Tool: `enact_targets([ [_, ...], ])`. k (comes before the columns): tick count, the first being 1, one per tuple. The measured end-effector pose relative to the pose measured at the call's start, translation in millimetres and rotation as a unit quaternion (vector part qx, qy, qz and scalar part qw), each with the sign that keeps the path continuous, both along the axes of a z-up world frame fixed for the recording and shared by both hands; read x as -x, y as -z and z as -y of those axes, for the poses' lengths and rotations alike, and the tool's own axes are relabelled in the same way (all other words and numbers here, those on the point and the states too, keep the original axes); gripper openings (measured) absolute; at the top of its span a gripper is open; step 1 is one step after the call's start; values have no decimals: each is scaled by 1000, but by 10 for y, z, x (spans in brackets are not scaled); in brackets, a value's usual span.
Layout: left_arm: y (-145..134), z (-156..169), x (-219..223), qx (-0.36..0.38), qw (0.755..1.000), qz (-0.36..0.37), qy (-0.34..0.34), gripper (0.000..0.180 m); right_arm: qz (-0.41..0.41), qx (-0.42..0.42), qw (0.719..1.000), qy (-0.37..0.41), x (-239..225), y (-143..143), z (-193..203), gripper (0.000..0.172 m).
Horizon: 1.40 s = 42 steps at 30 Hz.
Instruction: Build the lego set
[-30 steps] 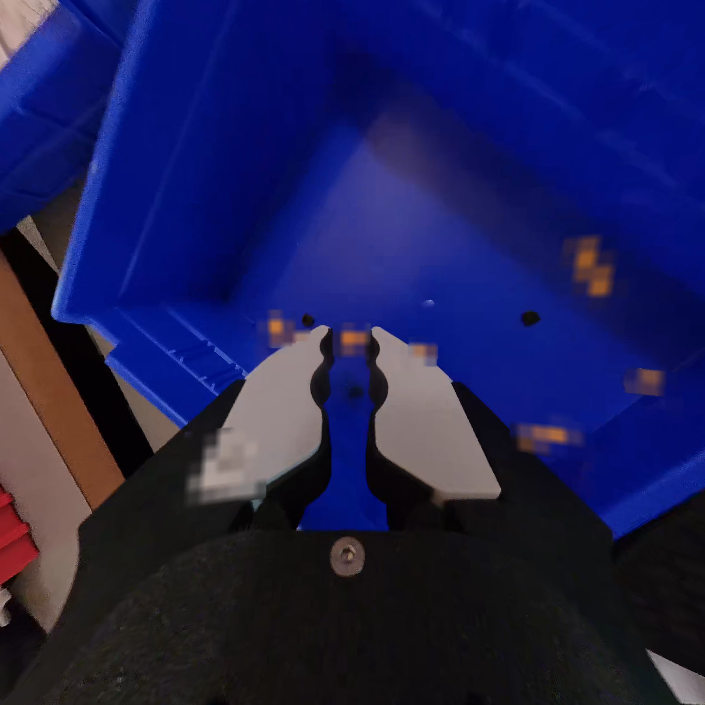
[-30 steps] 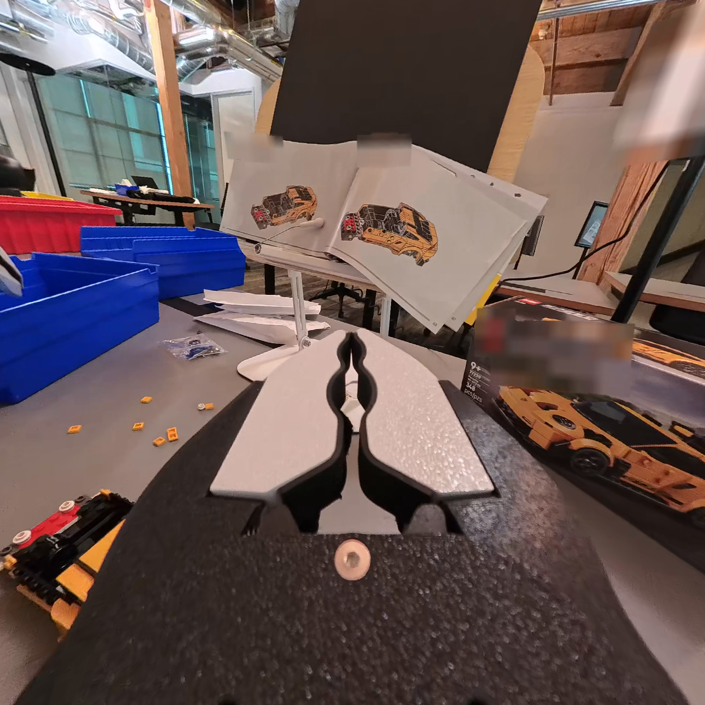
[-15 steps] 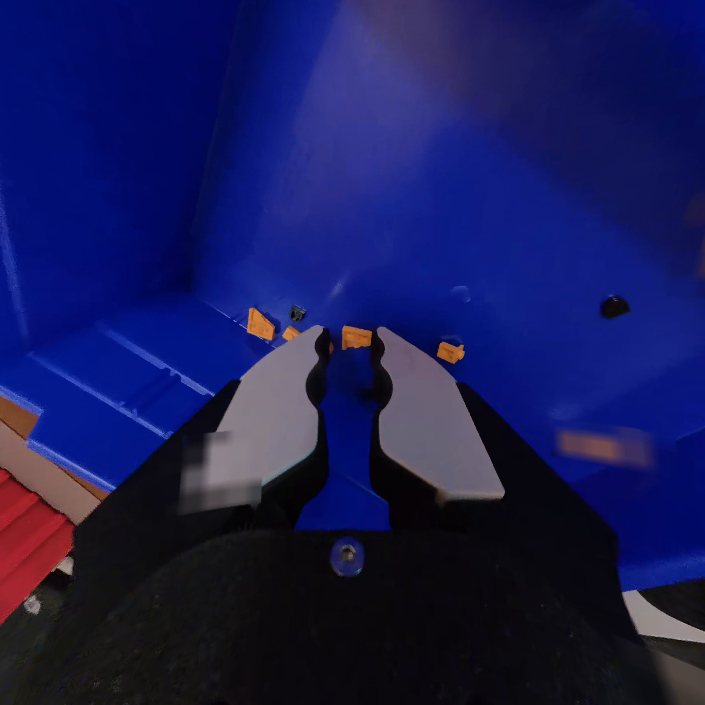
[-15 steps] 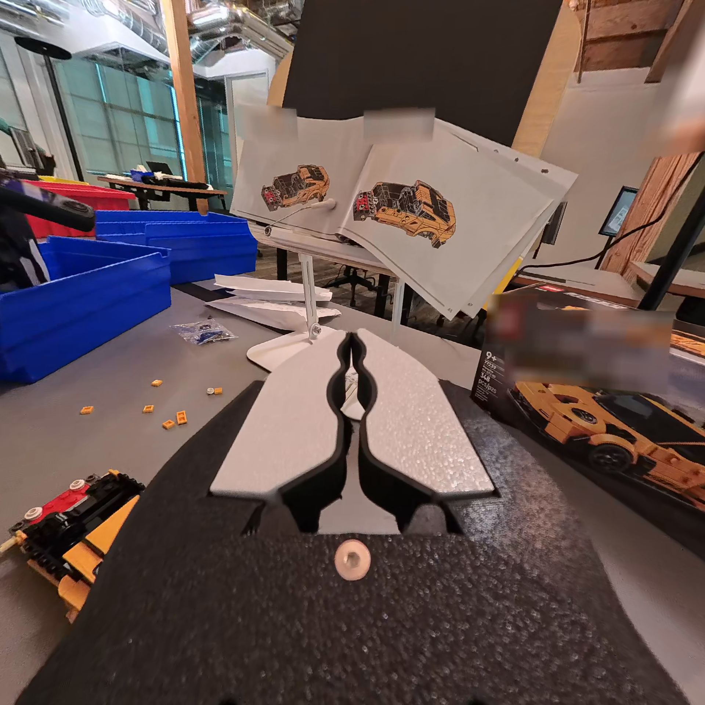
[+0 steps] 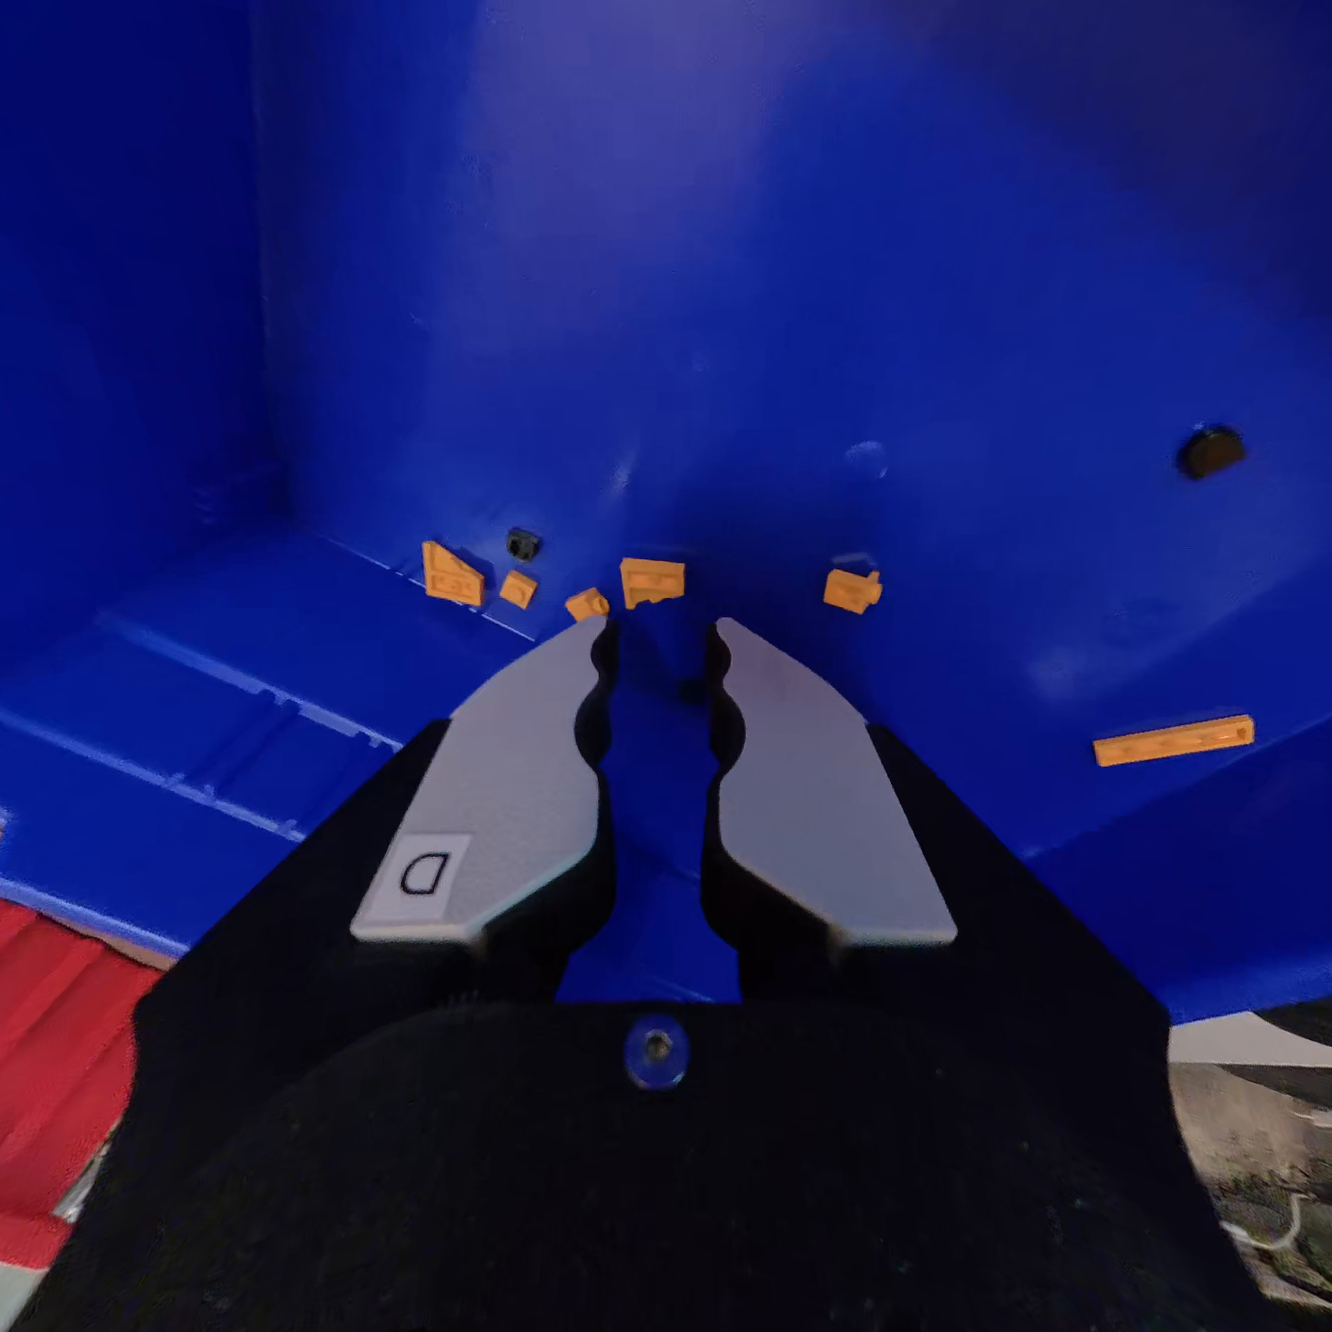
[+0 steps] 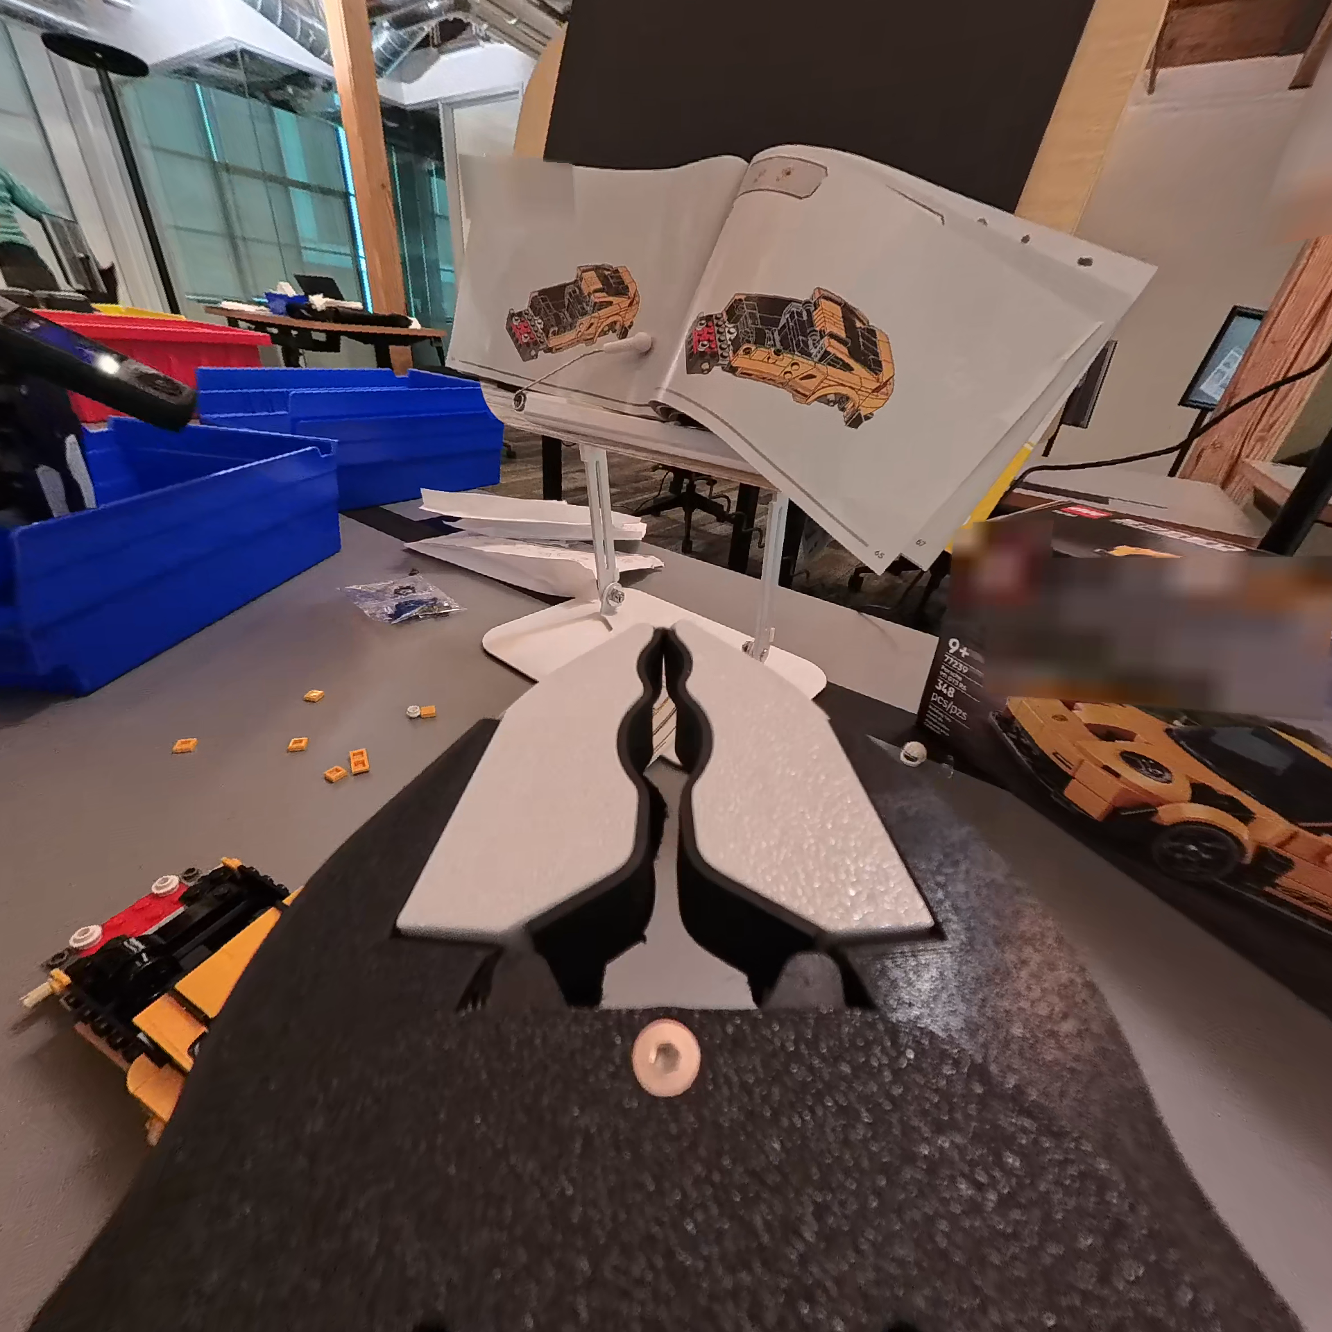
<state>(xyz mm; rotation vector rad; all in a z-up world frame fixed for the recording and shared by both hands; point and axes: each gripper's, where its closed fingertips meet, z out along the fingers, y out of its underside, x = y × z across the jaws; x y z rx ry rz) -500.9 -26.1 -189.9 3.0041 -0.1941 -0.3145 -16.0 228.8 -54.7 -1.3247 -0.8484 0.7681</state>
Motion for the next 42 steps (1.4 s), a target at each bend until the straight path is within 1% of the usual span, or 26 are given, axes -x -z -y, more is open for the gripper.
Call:
enact_targets([
  [6,42,-37,10,13,1000,-6,17,26,6,6,1000,-5,25,41,6,0],
  [10,69,-95,39,22,1000,-4,14,26,9,7,1000,-6,29,55,6,0],
  [12,81,-126,48,22,1000,3,12,18,10,7,1000,-7,31,59,4,0],
  [16,87,-129,42,30,999,26,-3,17,13,11,1000,-10,38,81,2,0],
  [17,83,-131,26,27,999,35,-4,17,13,11,1000,-10,36,80,2,0],
  [18,69,-143,-45,16,998,61,-7,17,12,11,1000,-10,35,76,2,0],
  [19,17,-187,-142,-10,995,95,-9,17,12,11,1000,-11,34,72,2,0],
  [20,-80,-268,-282,-54,989,141,-4,17,11,11,1000,-11,32,70,3,0],
  [21,-235,-370,-492,-109,972,208,10,16,10,11,1000,-12,29,69,1,0],
  [22,-457,-466,-755,-172,942,286,40,17,10,12,1000,-12,29,69,1,0],
  [23,-728,-522,-1027,-234,899,361,80,17,9,13,1000,-13,28,69,1,0],
  [25,-1314,-523,-1503,-346,790,484,148,16,9,13,1000,-15,33,67,9,0],
  [27,-1806,-404,-1870,-411,682,575,190,16,9,10,1000,-16,36,59,22,0],
  [28,-1963,-329,-2022,-430,641,601,210,16,9,8,1000,-16,37,52,30,0],
  [30,-2130,-207,-2289,-448,585,631,244,16,8,4,1000,-17,39,37,46,0],
  [33,-2250,-110,-2614,-458,517,672,267,16,7,-4,1000,-19,42,5,77,0],
  [35,-2269,-94,-2800,-455,483,696,273,16,8,-12,1000,-21,48,-11,105,0],
  [38,-2228,-138,-3083,-441,450,727,273,16,10,-27,999,-31,67,-34,165,0],
  [40,-2178,-214,-3285,-423,431,754,258,16,6,-45,997,-68,111,-78,302,0],
  [41,-2123,-278,-3399,-410,430,766,246,16,3,-57,993,-104,148,-112,435,0],
  [42,-2045,-364,-3524,-395,435,775,230,16,4,-68,986,-152,194,-139,609,0],
])
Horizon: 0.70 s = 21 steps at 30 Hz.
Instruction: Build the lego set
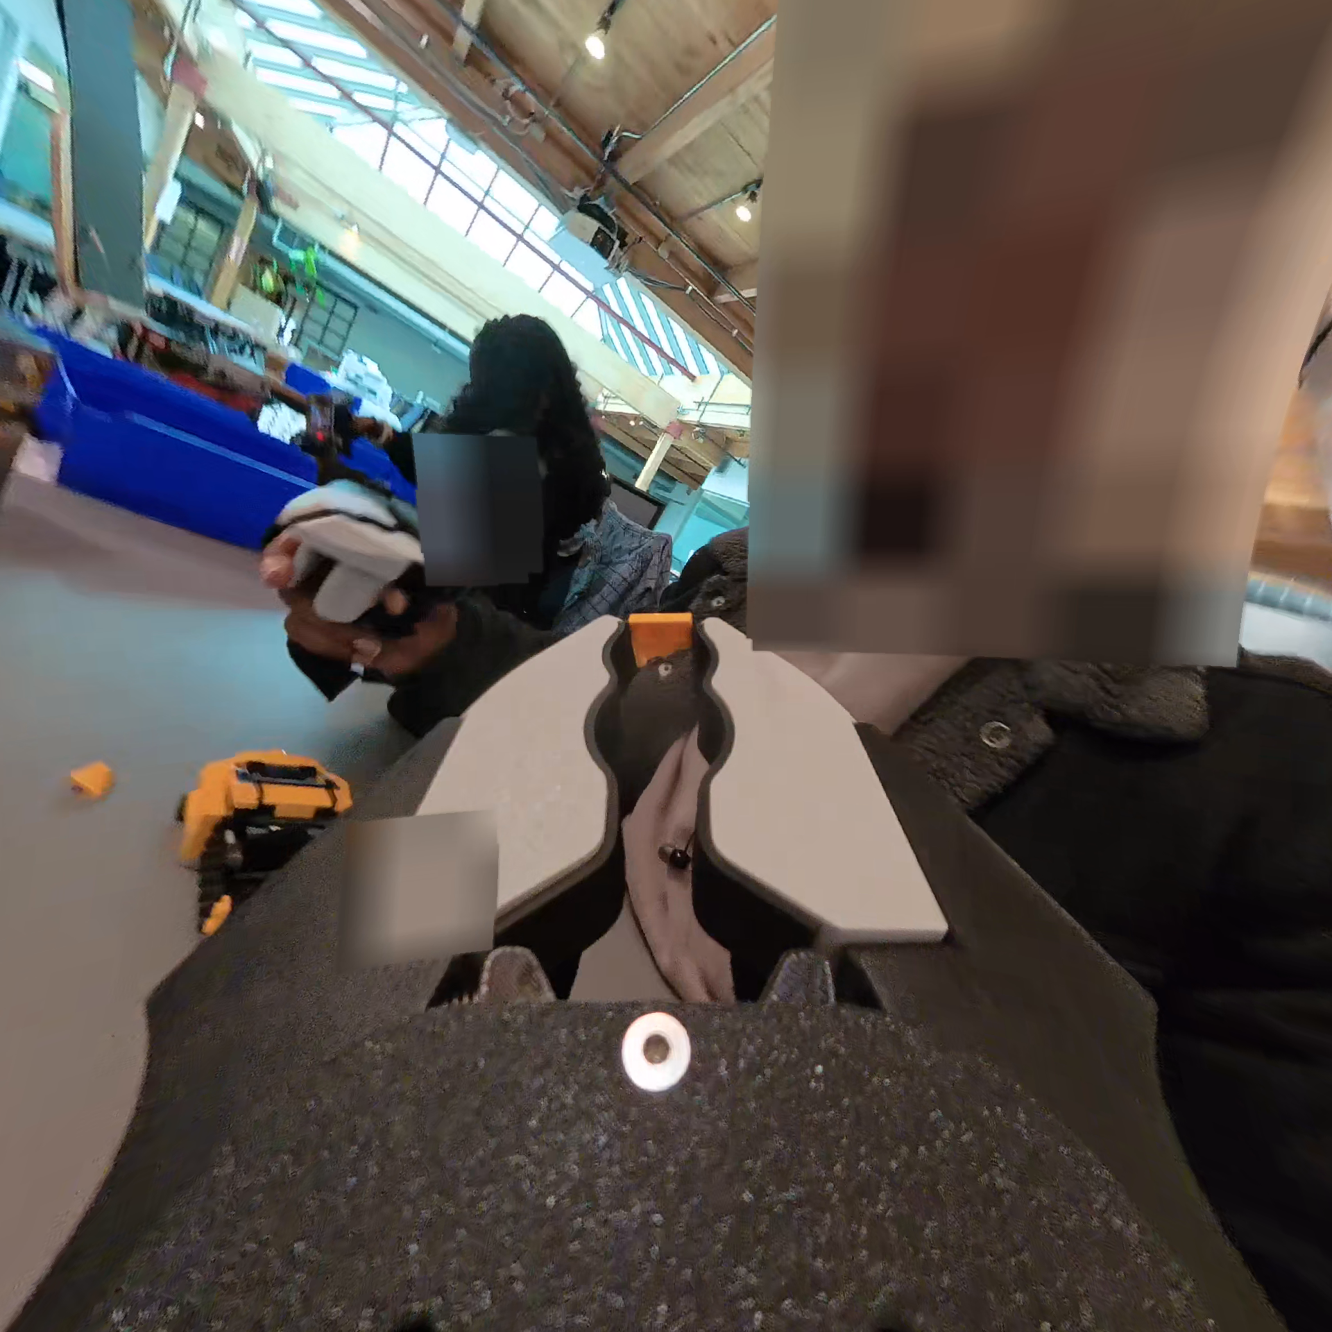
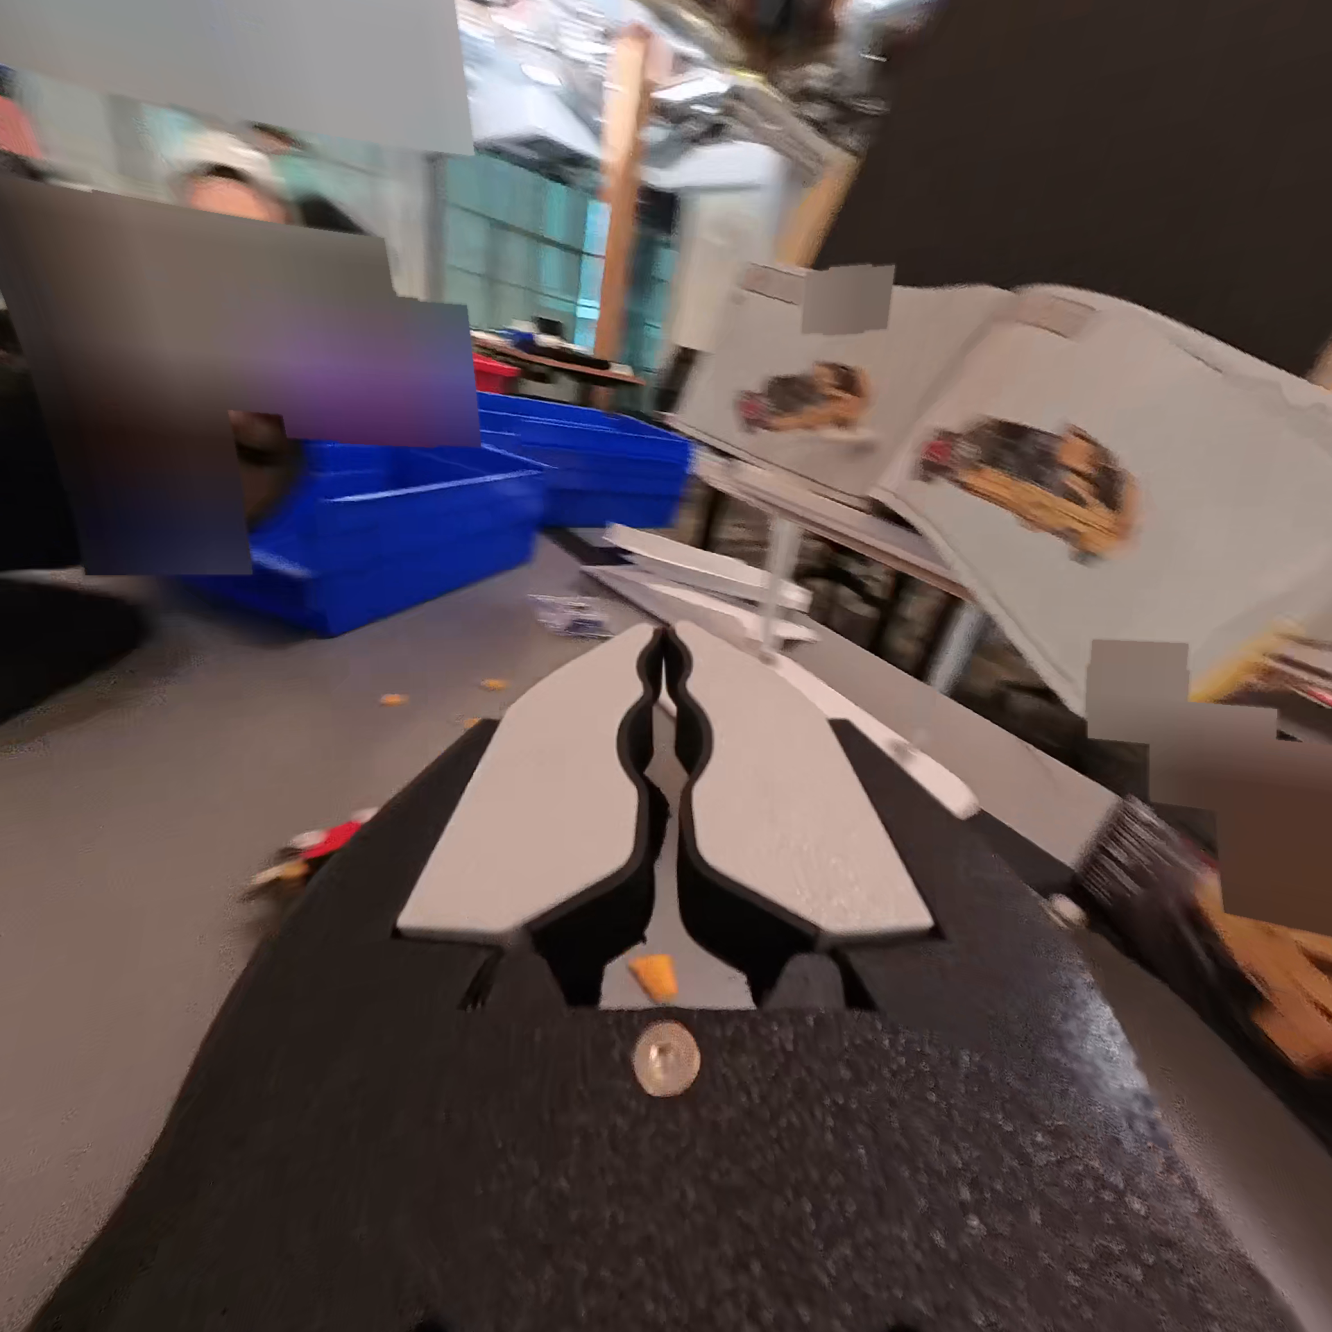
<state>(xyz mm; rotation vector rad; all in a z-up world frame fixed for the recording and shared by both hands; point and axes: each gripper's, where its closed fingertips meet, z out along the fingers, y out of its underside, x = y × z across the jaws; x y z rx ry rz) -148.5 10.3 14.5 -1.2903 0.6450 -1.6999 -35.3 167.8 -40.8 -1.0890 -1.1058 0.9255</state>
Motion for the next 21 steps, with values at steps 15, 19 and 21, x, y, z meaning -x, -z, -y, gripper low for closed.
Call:
enact_targets([
  [15,1011,-268,-1224,192,958,-118,179,16,184,-90,937,-284,67,414,1277,14],
  [19,1072,-210,-1235,192,955,-131,186,16,211,-88,926,-302,41,522,1331,14],
  [21,1109,-158,-1245,191,951,-142,196,16,225,-85,918,-316,26,589,1387,13],
])
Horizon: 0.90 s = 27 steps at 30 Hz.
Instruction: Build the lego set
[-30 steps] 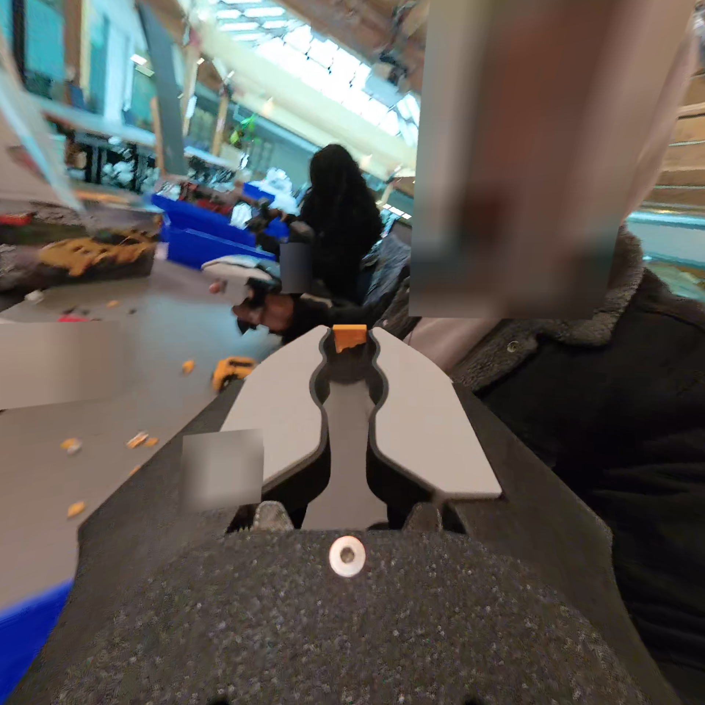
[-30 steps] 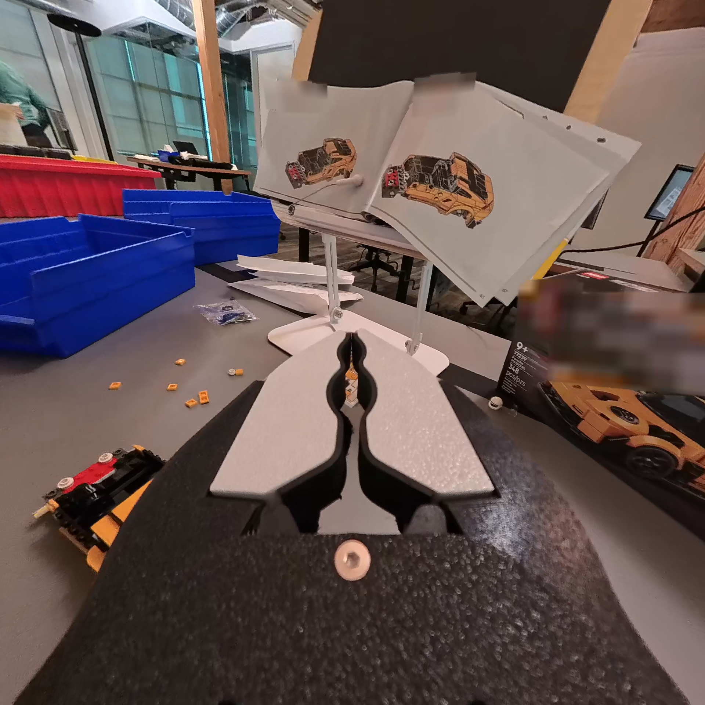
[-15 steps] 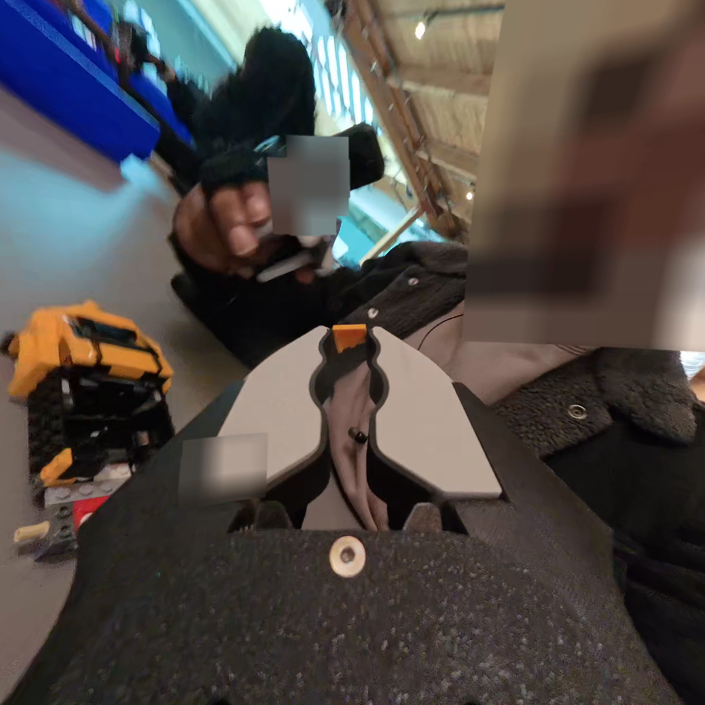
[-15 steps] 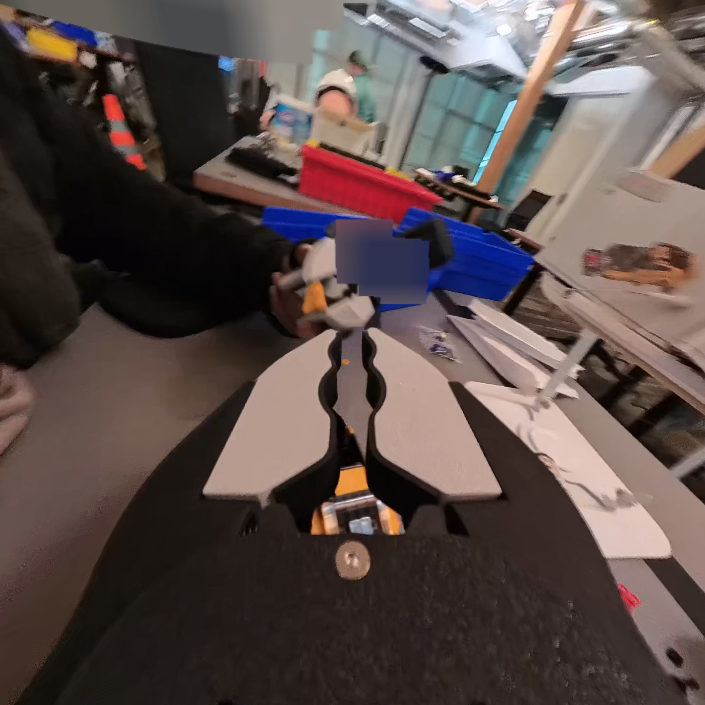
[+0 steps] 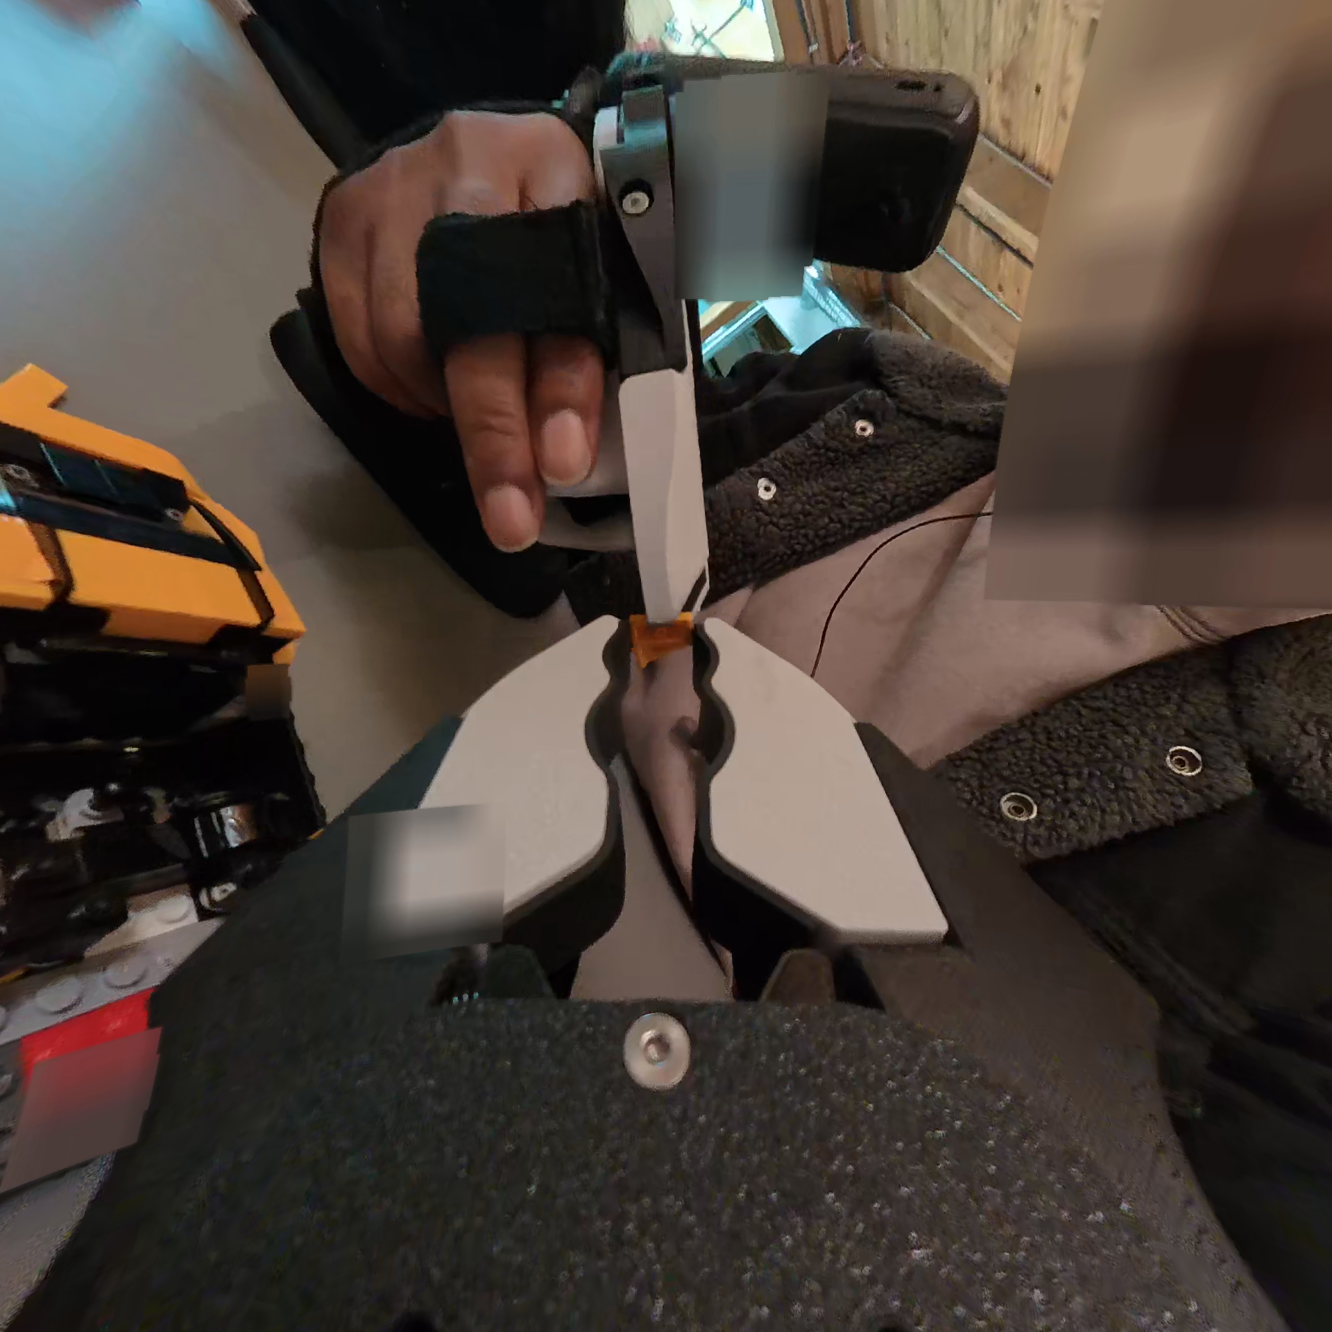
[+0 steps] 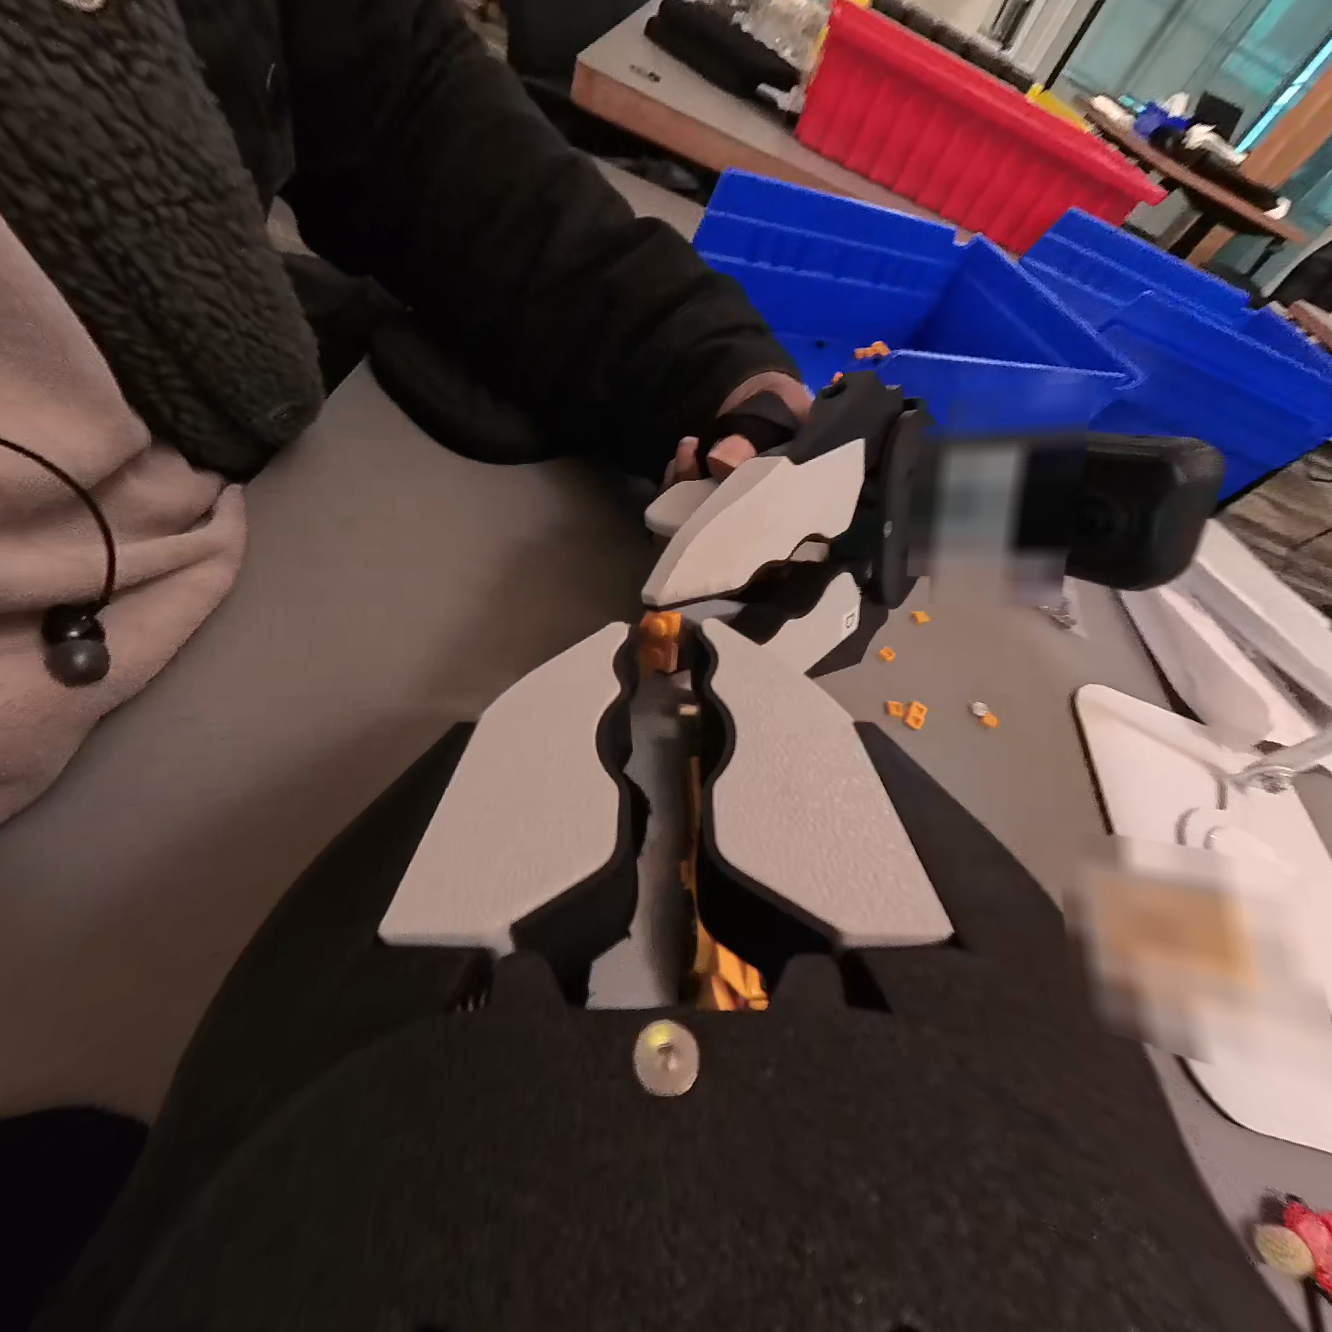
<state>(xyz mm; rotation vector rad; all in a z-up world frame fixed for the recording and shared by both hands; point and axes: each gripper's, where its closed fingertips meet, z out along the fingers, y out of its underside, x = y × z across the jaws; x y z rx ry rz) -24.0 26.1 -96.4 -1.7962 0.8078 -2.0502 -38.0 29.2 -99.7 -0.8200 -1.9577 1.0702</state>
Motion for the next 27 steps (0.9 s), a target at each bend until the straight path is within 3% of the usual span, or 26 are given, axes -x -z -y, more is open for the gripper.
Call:
enact_targets([
  [6,51,82,-19,-2,1000,-6,16,16,24,15,999,-24,-26,70,93,7],
  [17,-73,16,67,3,999,51,-13,16,7,74,997,-2,28,-73,1,6],
  [22,-187,-79,169,-1,995,87,-47,18,-4,115,993,23,55,-157,-130,6],
  [27,-275,-257,295,-32,987,103,-117,21,-29,213,974,78,121,-298,-406,6],
])
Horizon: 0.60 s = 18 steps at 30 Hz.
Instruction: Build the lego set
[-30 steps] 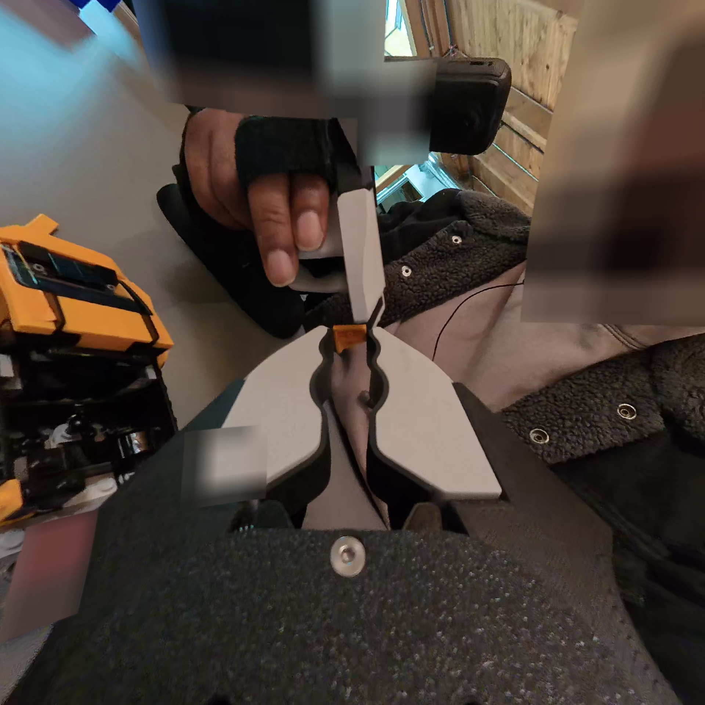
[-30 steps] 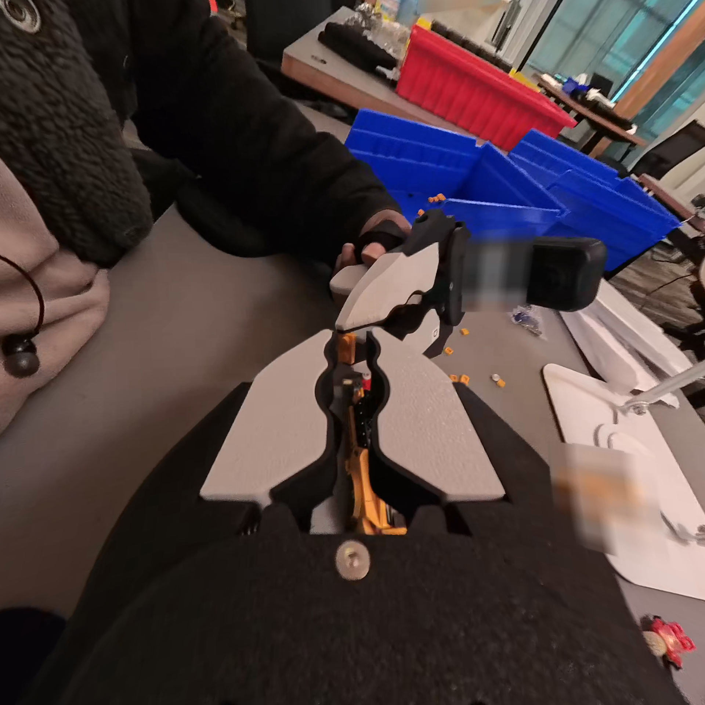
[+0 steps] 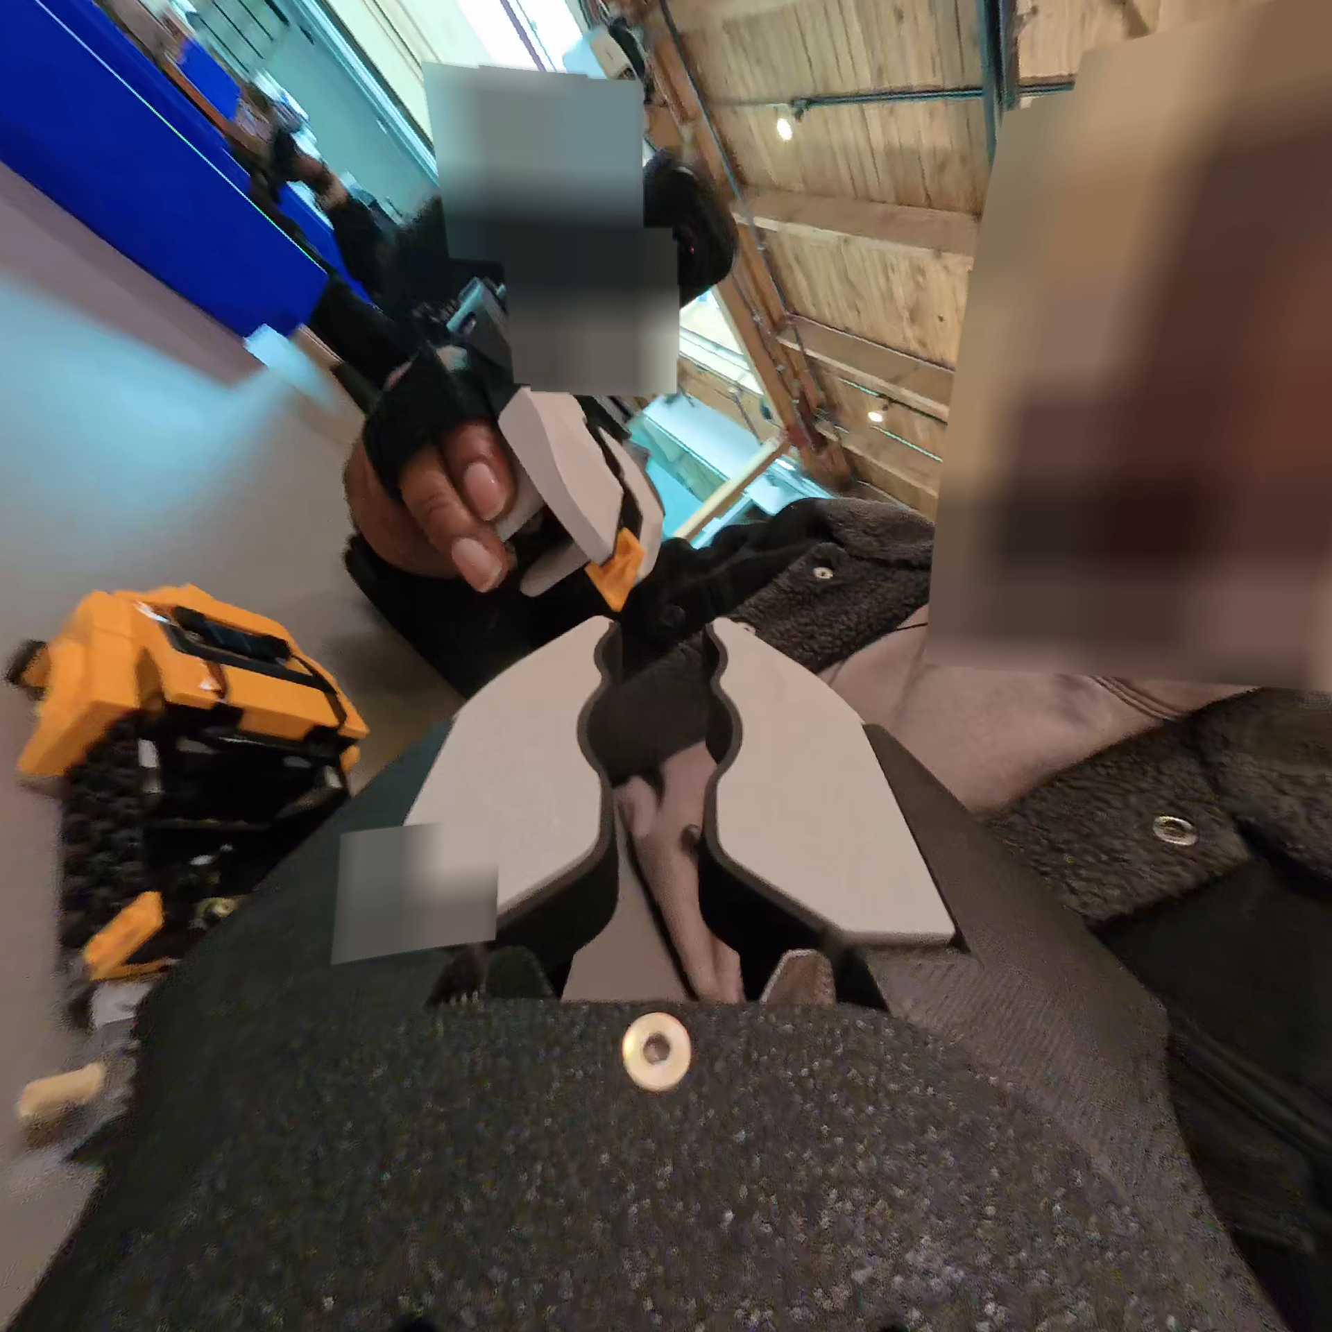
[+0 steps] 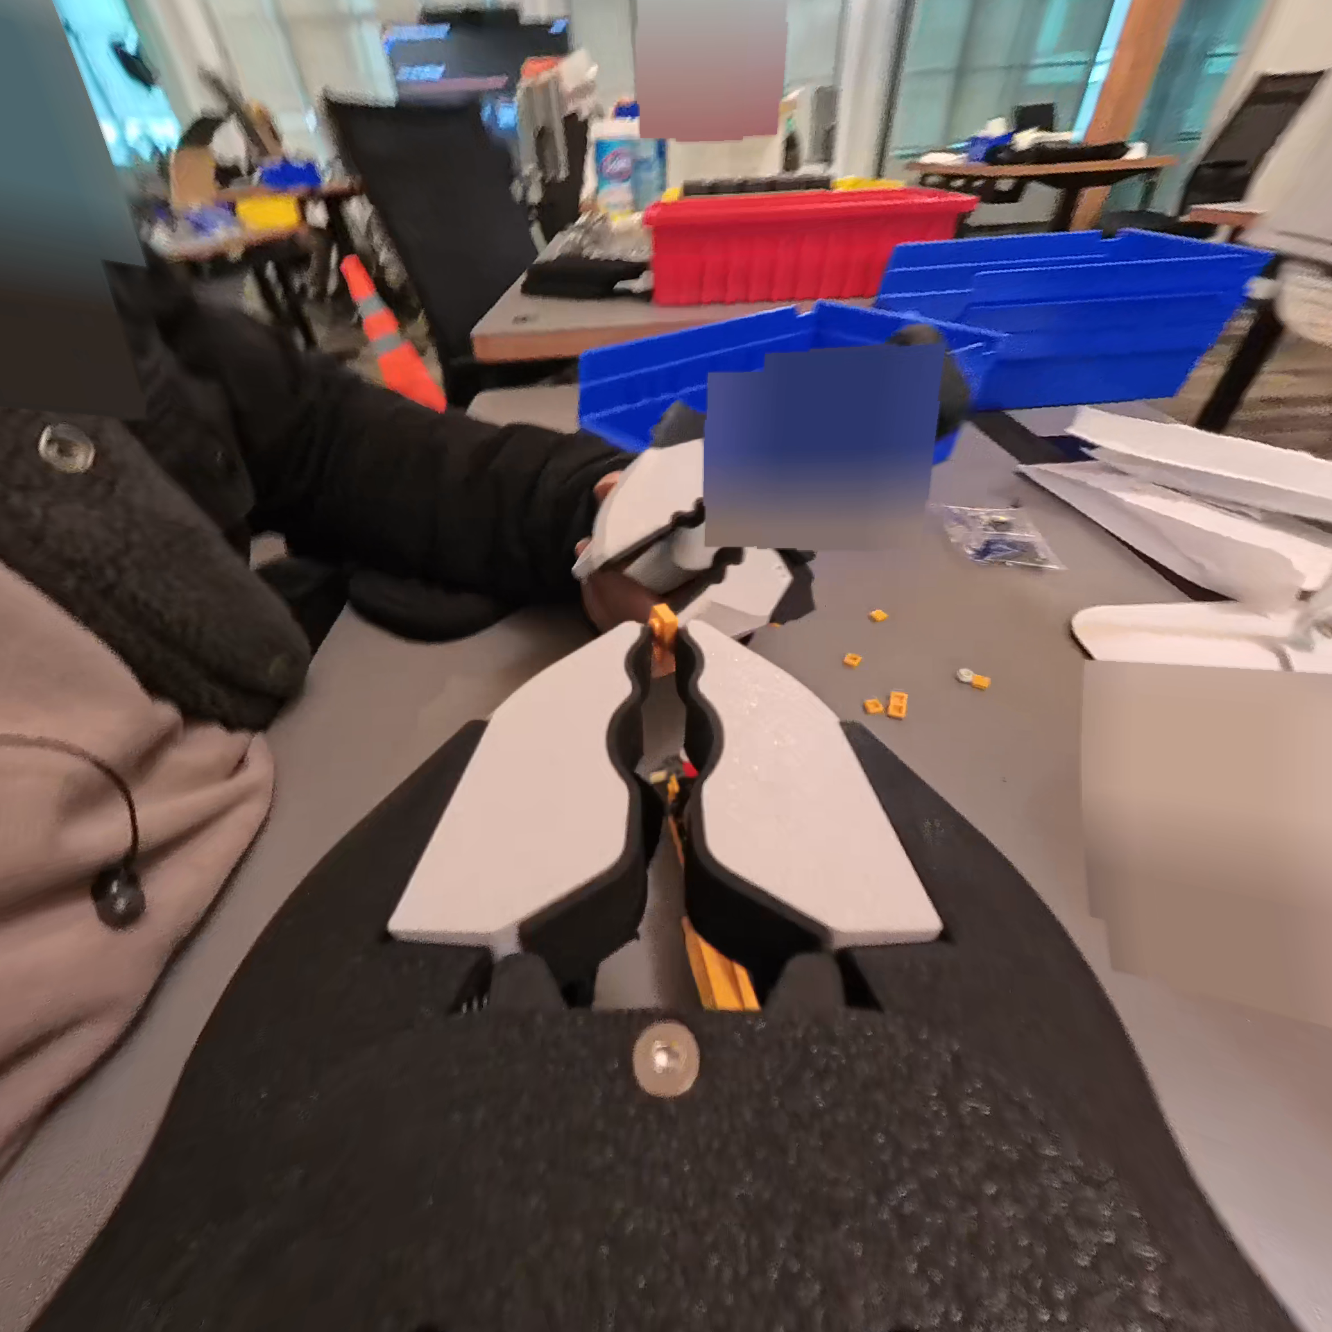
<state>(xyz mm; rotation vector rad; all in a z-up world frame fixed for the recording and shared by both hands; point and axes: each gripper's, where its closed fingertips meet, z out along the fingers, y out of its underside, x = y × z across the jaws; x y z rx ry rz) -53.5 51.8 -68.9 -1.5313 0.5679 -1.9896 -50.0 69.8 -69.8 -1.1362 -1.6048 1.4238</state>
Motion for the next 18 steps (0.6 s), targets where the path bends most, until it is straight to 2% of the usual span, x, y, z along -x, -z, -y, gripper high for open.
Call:
enact_targets([
  [4,22,-205,9,-84,987,-66,-119,25,-16,110,992,52,41,-136,-242,6],
  [8,-93,-395,44,-166,947,-125,-243,23,-30,212,975,65,60,-220,-339,6],
  [13,-175,-426,-39,-221,914,-168,-295,19,-46,307,949,48,90,-279,-318,6],
  [16,-176,-459,-34,-222,904,-186,-315,9,-44,307,949,48,120,-245,-284,6],
  [18,-183,-432,-40,-220,909,-182,-305,4,-42,307,950,40,118,-243,-266,6],
])
